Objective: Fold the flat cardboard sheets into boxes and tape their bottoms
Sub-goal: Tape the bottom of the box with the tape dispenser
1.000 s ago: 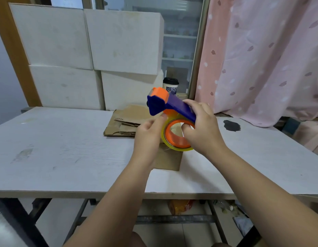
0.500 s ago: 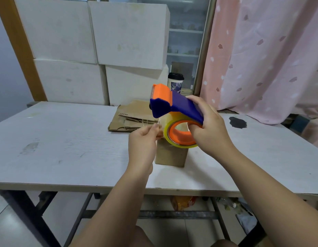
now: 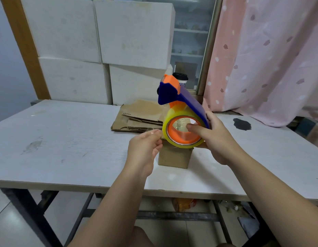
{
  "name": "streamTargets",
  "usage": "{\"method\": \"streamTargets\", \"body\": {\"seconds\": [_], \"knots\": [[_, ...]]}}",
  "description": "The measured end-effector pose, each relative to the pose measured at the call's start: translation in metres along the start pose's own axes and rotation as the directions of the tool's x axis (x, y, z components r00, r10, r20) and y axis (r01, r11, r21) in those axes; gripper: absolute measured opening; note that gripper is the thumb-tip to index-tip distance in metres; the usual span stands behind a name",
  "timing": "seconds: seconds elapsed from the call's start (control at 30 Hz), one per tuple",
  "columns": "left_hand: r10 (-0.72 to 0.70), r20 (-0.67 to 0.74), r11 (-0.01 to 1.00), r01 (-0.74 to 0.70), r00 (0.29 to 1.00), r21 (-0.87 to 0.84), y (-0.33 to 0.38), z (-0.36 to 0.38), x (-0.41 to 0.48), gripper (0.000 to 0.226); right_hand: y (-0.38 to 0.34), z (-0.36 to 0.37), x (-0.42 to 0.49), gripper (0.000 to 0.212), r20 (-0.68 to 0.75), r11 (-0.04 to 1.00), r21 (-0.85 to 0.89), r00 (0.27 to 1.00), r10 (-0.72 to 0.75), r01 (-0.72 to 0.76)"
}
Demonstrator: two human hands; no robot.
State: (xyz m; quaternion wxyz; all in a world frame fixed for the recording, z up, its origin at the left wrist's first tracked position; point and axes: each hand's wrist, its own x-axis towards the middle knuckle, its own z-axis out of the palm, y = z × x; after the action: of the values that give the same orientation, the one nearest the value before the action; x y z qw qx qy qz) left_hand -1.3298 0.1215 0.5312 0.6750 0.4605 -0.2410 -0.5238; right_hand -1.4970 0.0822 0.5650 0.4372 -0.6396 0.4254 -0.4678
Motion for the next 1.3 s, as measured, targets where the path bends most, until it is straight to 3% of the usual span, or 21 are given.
{"method": "streamTargets", "body": {"seconds": [0.2, 0.47, 0.67, 0.97, 1.07, 1.23, 1.3], "knots": [[-0.067, -0.013, 0.989, 0.064, 0.998, -0.132, -0.006, -0.002, 0.002, 0.016, 0.001, -0.009, 0.0, 0.038, 0.064, 0.999, 0.028, 0.998, -0.022, 0.02], [-0.004, -0.022, 1.0, 0.004, 1.0, 0.0, -0.011, -0.004, 0.002, 0.007, 0.003, -0.017, 0.0, 0.057, 0.152, 0.99, 0.141, 0.988, -0.039, 0.018], [0.023, -0.047, 0.999, -0.021, 0.999, 0.044, -0.013, -0.004, 0.005, 0.017, 0.008, -0.019, 0.002, 0.063, 0.16, 0.98, 0.196, 0.986, -0.047, 0.015], [0.174, -0.171, 0.913, -0.094, 0.97, 0.397, -0.021, -0.006, 0.012, 0.034, 0.005, -0.017, 0.004, 0.066, 0.194, 0.99, 0.132, 0.978, -0.076, 0.05], [0.151, -0.16, 0.916, -0.077, 0.976, 0.393, -0.021, -0.006, 0.013, 0.028, 0.005, -0.017, 0.004, 0.061, 0.2, 0.989, 0.141, 0.977, -0.074, 0.046], [-0.033, -0.141, 0.951, 0.075, 0.989, 0.301, -0.028, -0.003, 0.012, 0.008, 0.004, -0.017, 0.001, 0.062, 0.204, 0.992, 0.117, 0.977, -0.067, 0.044], [0.078, -0.151, 0.912, -0.01, 0.985, 0.41, -0.033, -0.005, 0.01, 0.021, 0.002, -0.016, -0.001, 0.064, 0.213, 0.992, 0.118, 0.975, -0.067, 0.042]]}}
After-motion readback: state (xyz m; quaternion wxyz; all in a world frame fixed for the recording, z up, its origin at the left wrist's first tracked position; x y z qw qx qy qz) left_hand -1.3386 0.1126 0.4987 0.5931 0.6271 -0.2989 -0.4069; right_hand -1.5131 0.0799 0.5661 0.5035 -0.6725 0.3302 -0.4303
